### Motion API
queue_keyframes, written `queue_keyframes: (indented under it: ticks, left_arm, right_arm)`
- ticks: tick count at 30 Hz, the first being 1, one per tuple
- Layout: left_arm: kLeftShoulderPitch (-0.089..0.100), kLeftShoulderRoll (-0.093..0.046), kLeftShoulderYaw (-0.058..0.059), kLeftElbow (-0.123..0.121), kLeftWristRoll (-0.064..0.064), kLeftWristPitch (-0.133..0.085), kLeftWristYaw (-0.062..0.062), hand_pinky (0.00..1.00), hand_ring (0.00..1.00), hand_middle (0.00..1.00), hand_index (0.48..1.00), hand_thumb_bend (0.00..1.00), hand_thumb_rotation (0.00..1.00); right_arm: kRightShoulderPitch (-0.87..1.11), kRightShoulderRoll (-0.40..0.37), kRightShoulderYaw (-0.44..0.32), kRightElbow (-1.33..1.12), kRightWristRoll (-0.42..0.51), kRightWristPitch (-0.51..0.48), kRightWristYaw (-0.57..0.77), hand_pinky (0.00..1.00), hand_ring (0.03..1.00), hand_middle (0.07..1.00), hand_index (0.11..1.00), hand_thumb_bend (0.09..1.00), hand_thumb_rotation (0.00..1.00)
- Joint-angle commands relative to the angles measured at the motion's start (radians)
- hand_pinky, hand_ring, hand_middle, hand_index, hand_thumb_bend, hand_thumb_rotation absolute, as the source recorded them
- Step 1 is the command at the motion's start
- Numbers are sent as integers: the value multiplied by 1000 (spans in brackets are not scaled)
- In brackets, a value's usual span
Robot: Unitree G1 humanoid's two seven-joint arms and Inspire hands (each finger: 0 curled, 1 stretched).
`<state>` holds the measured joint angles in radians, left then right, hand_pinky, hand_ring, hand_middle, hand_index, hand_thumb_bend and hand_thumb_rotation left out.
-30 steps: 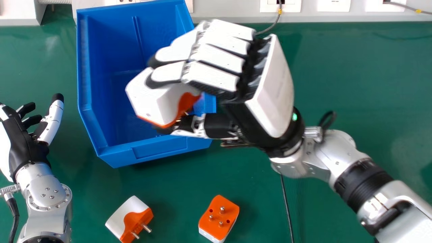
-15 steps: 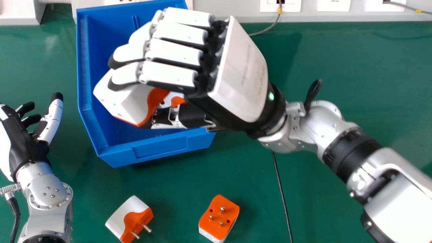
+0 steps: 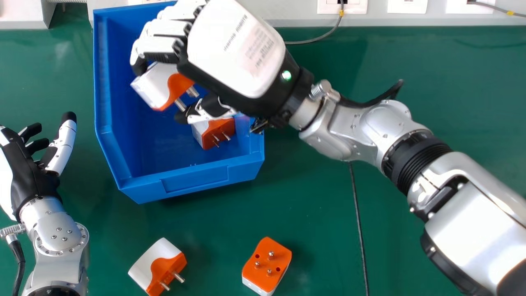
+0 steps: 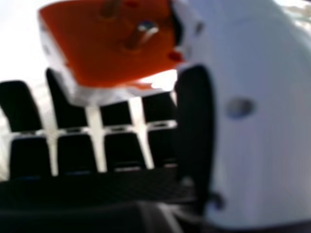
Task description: Pick all objects and put in blue box
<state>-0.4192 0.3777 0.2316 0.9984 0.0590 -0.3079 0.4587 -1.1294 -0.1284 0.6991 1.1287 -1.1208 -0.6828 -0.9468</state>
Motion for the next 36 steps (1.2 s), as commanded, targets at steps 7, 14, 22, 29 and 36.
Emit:
queue_keyframes:
  ticks: [7,14,22,29,36]
  left_arm:
    - [2,-12,-13,17,8,15,-10,613,756,816,877,638,522]
    - [0,-11,-15,24,8,11,-10,612,756,816,877,639,523]
    - [-2,-12,-17,25,11,12,-5,611,757,817,876,641,525]
    - [0,-9,-17,25,8,10,-8,611,757,817,876,638,525]
    - [-1,-8,-19,30,9,5,-7,611,757,817,876,635,525]
  right_arm:
    - [-29,1,-23,-35,105,27,165,350,472,546,463,497,0]
    - [-22,-6,-23,-54,134,32,219,345,469,546,468,497,0]
    - [-20,-13,-17,-66,133,32,237,342,470,546,468,496,0]
    - [-6,-32,-5,-168,108,189,440,470,597,674,555,594,64]
    - [27,-58,-6,-257,103,252,502,804,889,913,844,895,224]
